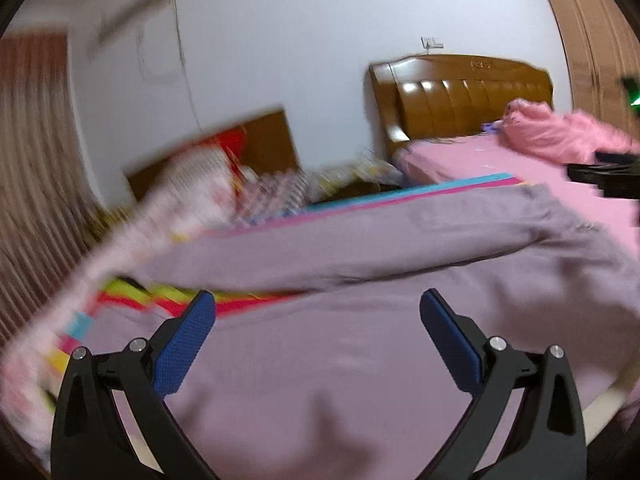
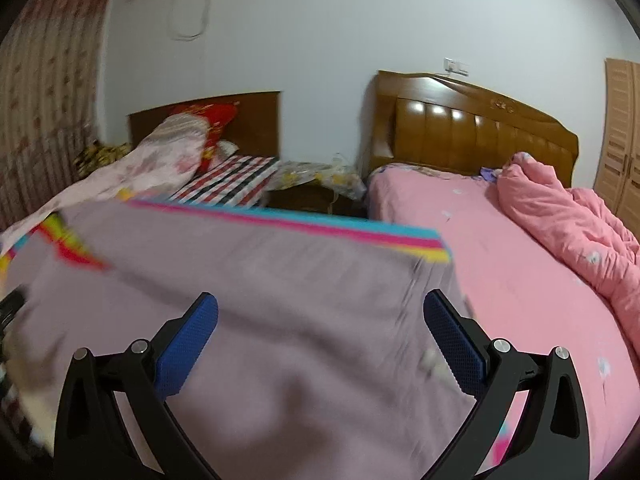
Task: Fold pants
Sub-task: 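Reach the right gripper to the pants edge and close on it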
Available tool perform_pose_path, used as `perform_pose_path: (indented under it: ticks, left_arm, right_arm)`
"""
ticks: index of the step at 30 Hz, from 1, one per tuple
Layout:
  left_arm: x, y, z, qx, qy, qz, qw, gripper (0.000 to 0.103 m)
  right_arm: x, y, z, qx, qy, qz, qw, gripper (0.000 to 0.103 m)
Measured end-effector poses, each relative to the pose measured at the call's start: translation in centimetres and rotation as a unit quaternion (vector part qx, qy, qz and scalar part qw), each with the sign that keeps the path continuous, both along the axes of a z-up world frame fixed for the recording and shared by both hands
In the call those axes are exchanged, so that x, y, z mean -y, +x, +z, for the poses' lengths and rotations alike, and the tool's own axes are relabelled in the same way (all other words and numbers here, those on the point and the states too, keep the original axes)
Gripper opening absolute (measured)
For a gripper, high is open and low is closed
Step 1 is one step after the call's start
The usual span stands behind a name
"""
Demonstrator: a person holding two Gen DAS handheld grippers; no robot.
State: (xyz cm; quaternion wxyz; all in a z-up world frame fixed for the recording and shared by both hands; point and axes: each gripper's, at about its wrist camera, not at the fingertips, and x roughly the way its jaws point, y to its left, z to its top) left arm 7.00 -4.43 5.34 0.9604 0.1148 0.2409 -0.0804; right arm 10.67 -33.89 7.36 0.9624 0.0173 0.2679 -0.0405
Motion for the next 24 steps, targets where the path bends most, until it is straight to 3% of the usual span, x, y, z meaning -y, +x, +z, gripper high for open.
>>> perform_pose_path:
  ticks: [2, 4, 7, 11, 13, 18, 20, 21, 24]
  left_arm:
    - [0.2, 1.9, -0.9, -0.055, -0.039, -0.016, 0.9976, 0.102]
    - [0.7, 2.6, -2.3, -0.073, -0.061, -0.011, 0.9954, 0.102]
    - [1.5, 2.9, -3.6, -0.1, -0.076, -0.045, 0.9911, 0.102]
    - [1.5, 2.9, -5.0, -0.115, -0.087, -0.032, 0.9889, 0.102]
    - [1.4, 3.2, -5.7, -0.137, -0.095, -0.037, 0.9853, 0.102]
    - [0.6, 3.8, -7.0, -0.179, -0.123, -0.035, 0.9756, 0.102]
    - [0.3, 4.4, -7.1, -0.195, -0.138, -0.038, 0.9703, 0.102]
    - [0.3, 4.7, -7.0, -0.199, -0.146, -0.04, 0.9683, 0.102]
    - [-0.2, 6.2, -6.3, -0.202, -0.165, -0.044, 0.9644, 0.102]
  right_arm:
    - [3.3, 5.7, -1.4, -0.048, 0.041, 0.031, 0.998, 0.099]
    - [5.3, 9.8, -2.8, -0.089, 0.058, 0.057, 0.993, 0.099]
    - [7.6, 15.8, -4.6, -0.143, 0.03, 0.077, 0.986, 0.099]
    - [9.0, 20.8, -6.5, -0.186, 0.027, 0.114, 0.975, 0.094]
    - [9.1, 22.9, -7.5, -0.214, 0.027, 0.141, 0.966, 0.081]
    - [8.5, 24.8, -9.9, -0.265, 0.009, 0.166, 0.95, 0.068]
    - [8.0, 23.8, -9.6, -0.257, 0.007, 0.182, 0.949, 0.041]
    - [7.5, 22.9, -9.1, -0.244, -0.014, 0.182, 0.952, 0.017]
    - [4.9, 17.7, -6.3, -0.171, -0.077, 0.197, 0.962, 0.014]
